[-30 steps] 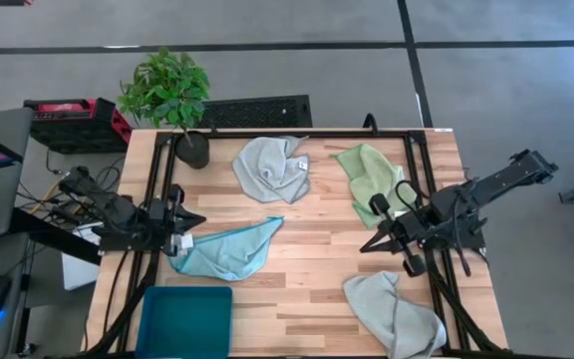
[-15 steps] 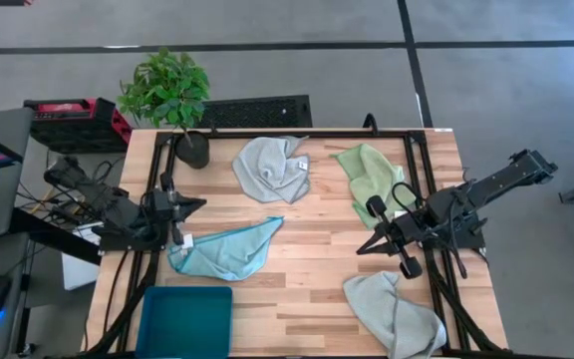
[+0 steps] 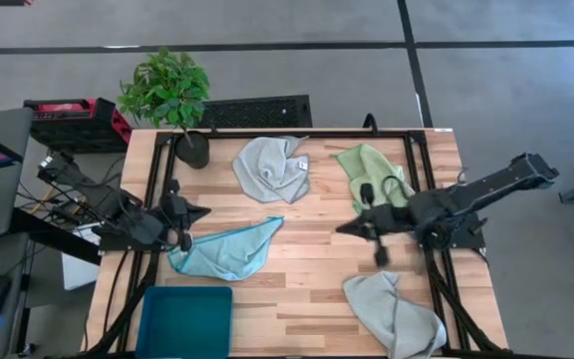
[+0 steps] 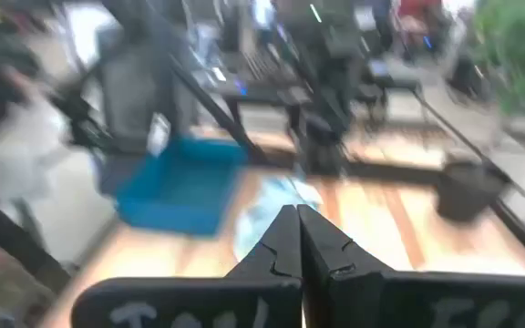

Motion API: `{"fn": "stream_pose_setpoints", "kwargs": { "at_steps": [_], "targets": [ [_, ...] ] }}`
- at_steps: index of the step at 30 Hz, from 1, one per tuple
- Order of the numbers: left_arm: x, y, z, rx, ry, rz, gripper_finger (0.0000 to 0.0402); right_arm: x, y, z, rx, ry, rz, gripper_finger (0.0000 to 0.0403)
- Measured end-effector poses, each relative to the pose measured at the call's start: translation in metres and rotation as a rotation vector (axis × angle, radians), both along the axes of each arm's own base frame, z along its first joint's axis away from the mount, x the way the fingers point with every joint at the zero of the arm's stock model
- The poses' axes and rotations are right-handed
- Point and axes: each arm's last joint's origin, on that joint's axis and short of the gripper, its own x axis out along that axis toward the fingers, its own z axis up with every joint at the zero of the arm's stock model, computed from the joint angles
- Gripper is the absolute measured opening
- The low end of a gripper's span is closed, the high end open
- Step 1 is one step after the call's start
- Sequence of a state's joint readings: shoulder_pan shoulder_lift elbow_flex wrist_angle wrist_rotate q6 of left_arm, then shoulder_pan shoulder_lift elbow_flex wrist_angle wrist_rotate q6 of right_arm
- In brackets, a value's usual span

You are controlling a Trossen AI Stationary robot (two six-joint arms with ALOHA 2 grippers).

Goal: Fold microfiber towels
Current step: Fold the blue microfiber cloth

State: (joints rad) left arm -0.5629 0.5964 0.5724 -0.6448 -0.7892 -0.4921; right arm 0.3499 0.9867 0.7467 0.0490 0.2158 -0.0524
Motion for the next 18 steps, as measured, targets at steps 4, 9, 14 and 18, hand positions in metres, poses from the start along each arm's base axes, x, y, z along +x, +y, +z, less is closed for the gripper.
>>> {"fn": "stream_pose_setpoints", "kwargs": {
  "at_steps": [4, 9, 14, 18],
  "targets": [
    [-0.002, -0.001, -0.007, -0.059, 0.074, -0.024, 0.0000, 0.027, -0.011, -0.017, -0.004, 0.043, -0.077, 0.0015],
    [-0.003, 0.000, -0.008, -0.093, 0.076, 0.001, 0.0000, 0.057, -0.025, -0.045, -0.011, 0.113, -0.153, 0.0016],
    [-0.003, 0.000, -0.008, -0.091, 0.077, 0.000, 0.0000, 0.080, -0.032, -0.070, 0.064, 0.155, -0.210, 0.0026],
    [-0.003, 0.000, -0.009, -0.086, 0.084, 0.000, 0.0000, 0.091, -0.036, -0.090, 0.114, 0.209, -0.250, 0.0056]
  ]
}}
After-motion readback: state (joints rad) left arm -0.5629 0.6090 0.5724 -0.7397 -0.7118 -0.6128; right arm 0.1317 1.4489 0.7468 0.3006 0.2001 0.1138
